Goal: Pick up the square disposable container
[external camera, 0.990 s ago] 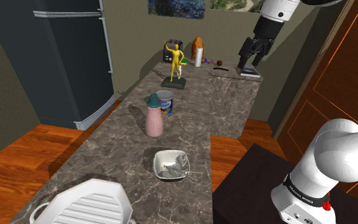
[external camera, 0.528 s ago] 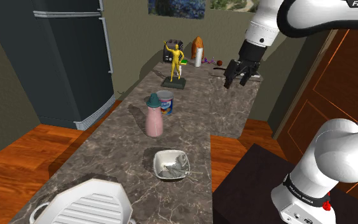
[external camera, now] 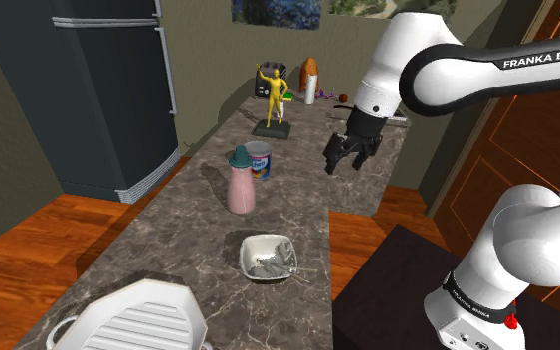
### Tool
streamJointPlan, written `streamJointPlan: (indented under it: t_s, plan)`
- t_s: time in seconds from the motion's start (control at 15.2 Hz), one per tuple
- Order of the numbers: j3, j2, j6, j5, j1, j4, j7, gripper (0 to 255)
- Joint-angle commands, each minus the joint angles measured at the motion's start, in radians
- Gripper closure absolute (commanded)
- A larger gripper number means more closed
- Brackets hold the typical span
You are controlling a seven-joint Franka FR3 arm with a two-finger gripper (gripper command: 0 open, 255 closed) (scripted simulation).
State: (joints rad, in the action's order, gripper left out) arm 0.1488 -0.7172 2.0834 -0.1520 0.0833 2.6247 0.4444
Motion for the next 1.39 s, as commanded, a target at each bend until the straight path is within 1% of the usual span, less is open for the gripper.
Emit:
streamJointPlan:
  t_s: [0.0, 0.4, 0.73, 0.92, 1.32]
  plan:
    - [0.031, 0.037, 0.063, -0.030, 0.014, 0.022, 0.041, 0]
    - [0.122, 0.195, 0.269, -0.113, 0.052, 0.062, 0.146, 0]
    - [0.199, 0.372, 0.447, -0.160, 0.074, 0.050, 0.236, 0]
    - [0.246, 0.493, 0.551, -0.167, 0.078, 0.024, 0.298, 0]
    - [0.262, 0.586, 0.655, -0.156, 0.076, 0.035, 0.311, 0]
